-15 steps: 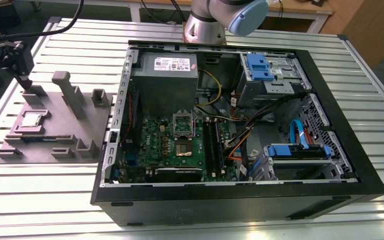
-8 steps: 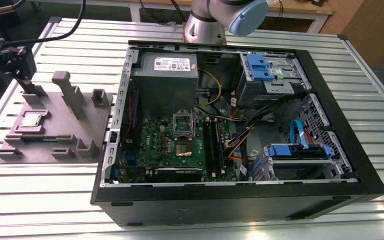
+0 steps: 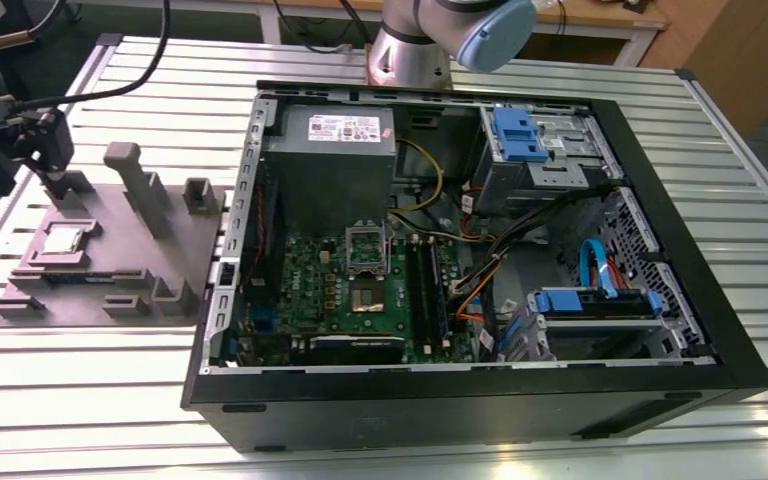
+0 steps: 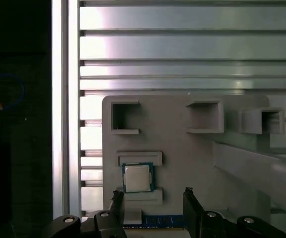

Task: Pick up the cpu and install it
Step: 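Pick up the cpu and move it towards the insertion slot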

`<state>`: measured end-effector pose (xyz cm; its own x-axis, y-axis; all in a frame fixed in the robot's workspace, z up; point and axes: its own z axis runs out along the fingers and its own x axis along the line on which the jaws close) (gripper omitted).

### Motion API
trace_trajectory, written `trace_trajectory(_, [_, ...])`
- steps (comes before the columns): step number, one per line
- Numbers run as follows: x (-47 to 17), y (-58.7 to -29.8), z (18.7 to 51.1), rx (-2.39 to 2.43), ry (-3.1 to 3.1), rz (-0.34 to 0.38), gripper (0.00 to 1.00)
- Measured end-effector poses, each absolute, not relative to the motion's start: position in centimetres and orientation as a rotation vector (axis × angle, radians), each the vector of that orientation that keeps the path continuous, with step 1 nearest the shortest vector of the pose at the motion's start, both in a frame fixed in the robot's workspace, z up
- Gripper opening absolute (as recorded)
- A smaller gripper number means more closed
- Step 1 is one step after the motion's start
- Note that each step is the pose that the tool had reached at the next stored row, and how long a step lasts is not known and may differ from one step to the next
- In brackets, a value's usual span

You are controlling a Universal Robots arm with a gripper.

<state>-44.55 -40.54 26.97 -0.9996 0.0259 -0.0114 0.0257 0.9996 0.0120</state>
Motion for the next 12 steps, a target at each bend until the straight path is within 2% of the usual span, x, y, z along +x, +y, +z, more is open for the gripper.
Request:
trace_trajectory(5, [-44.8,-40.7,26.1,0.041,3.13,0.02,0.59])
trace_trajectory(12, [-45.0,-41.2,25.2,0.021,3.133,0.059,0.59])
